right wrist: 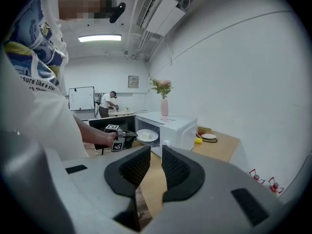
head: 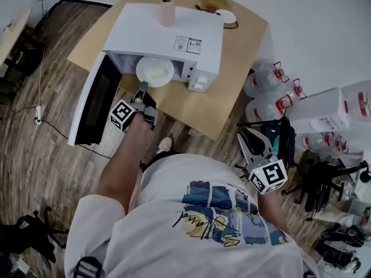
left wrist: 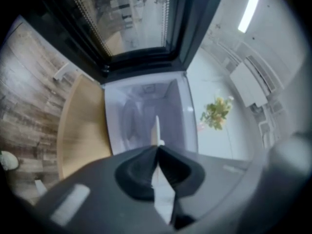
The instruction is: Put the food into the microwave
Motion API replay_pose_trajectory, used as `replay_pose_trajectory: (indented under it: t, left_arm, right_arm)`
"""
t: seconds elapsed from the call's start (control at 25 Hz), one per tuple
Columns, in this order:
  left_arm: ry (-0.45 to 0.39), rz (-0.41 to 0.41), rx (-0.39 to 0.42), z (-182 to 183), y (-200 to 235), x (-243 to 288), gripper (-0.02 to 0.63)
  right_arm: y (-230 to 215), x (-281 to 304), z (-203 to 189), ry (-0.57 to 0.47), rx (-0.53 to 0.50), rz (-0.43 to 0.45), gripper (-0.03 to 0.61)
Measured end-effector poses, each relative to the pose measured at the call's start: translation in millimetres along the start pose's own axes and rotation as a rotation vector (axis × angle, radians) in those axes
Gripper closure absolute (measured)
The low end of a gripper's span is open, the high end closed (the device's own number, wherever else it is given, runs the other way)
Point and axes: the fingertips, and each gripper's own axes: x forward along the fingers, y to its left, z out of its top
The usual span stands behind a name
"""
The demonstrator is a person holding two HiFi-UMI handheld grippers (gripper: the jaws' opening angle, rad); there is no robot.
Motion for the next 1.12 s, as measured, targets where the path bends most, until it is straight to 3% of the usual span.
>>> replay_pose_trajectory:
  t: [0.6, 1.12]
  left_arm:
    - [0.103, 0.064, -0.006, 11, 47, 84, 0.598]
    - [0.156, 0.165, 0.063, 13, 68, 101, 0.598]
  right_arm:
    - [-8, 16, -5, 0.061, 0.076, -0.174, 0.515]
    - [0, 32, -5, 0.079, 0.108, -0.188, 0.52]
